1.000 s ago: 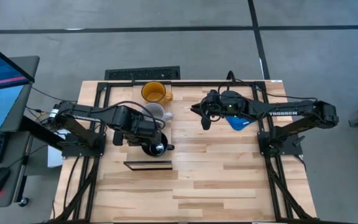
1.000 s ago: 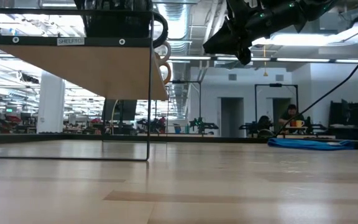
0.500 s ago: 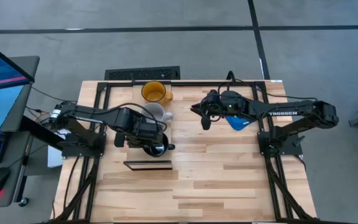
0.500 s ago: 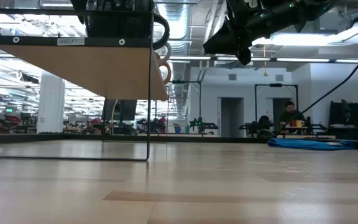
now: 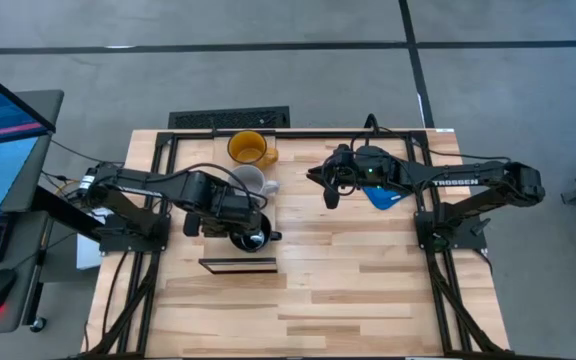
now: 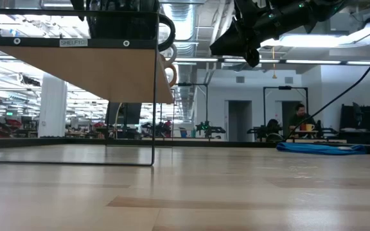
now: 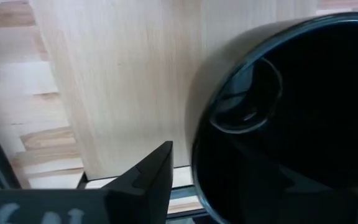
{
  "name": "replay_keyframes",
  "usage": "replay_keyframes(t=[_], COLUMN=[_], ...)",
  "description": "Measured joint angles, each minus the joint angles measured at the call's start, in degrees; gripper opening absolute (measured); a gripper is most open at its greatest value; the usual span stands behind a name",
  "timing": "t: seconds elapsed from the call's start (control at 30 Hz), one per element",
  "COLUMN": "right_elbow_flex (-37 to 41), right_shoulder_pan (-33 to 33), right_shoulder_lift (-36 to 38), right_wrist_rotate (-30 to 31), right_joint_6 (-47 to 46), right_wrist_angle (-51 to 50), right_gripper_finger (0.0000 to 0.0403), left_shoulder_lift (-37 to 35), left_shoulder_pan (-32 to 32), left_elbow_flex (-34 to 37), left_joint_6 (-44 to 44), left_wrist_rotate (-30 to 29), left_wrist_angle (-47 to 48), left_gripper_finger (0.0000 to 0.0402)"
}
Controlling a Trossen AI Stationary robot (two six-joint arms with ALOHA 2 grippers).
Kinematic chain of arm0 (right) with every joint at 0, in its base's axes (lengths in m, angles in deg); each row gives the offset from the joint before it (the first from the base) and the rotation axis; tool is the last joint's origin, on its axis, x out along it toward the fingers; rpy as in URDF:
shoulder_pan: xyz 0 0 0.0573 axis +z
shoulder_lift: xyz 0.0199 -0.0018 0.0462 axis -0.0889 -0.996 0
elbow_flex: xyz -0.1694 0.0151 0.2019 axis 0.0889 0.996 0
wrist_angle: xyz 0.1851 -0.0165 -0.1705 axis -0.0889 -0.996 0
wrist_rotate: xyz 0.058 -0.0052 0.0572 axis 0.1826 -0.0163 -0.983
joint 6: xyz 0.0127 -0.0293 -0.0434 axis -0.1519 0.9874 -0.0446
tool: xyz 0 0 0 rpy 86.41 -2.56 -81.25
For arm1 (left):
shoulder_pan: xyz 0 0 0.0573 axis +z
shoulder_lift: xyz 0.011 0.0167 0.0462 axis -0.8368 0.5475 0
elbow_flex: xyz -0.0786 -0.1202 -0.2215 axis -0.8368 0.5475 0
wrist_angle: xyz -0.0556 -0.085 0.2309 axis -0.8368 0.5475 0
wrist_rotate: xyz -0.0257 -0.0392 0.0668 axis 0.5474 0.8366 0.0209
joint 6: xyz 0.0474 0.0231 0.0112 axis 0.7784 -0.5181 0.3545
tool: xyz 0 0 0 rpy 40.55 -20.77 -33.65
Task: Stack small to large cups/mugs on shelf
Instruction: Put the black mug on the shelf
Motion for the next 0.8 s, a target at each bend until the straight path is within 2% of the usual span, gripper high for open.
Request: replay_keyframes(t=[0.5, 0.8], right_elbow_flex=[0.00, 0.00], right_shoulder_pan=[0.00, 0.00], right_shoulder_lift=[0.01, 0.01], right_wrist_rotate=[-0.02, -0.03], right_joint_6=[2.05, 2.03], right_wrist_angle=[0.00, -0.01], right_gripper_finger=[0.0097, 0.0097], left_shoulder_lift=[-1.79, -2.97], left_shoulder_pan=[0.01, 0.02], left_elbow_flex=[-0.11, -0.11], left_joint_6=[0.21, -0.57], left_wrist_rotate=[0.14, 2.45], left_wrist_angle=[-1.86, -1.48], left_gripper_finger=[0.0142, 0.0142])
